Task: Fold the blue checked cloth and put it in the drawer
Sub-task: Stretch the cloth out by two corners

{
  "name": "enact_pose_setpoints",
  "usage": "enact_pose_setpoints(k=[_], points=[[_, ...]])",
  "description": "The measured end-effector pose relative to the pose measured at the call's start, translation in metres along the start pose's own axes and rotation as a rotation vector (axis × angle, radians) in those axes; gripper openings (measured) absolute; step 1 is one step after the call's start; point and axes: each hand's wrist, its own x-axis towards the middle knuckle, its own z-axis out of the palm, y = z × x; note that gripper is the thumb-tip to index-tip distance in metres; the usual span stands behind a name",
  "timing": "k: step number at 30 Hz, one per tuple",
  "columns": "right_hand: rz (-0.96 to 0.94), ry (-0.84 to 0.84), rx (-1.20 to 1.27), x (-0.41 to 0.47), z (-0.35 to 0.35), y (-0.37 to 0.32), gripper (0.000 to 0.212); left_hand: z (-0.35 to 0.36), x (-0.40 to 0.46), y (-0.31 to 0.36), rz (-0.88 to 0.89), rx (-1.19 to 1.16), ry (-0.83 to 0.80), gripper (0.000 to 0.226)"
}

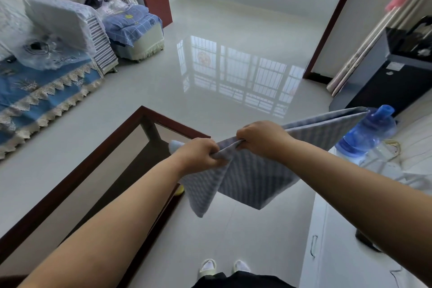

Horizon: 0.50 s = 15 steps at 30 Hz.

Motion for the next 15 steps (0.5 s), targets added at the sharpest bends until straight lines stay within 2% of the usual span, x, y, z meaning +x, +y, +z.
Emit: enact_pose_setpoints(k=[3,5,7,12,15], points=[[0.14,0.025,0.059,-0.005,-0.009,0.022,0.023,0.011,-0.002,-0.02,-0.137,0.265,-0.045,0.045],[0.237,0.064,0.089,-0.01,-0.014,0.042,0.022,0.021,-0.011,-0.04,-0.231,0.348,-0.087,0.047],[0.33,0.107,0.128,-0.016,-0.015,0.058,0.021,0.028,-0.021,-0.055,-0.303,0.283,-0.069,0.037],[0.448,0.12,0.208,-0.024,-0.001,0.074,0.023,0.012,-0.024,-0.077,-0.349,-0.01,0.152,0.033],[0.483,0.101,0.236,-0.026,0.013,0.079,0.024,-0.008,-0.019,-0.08,-0.307,-0.009,0.215,0.028]])
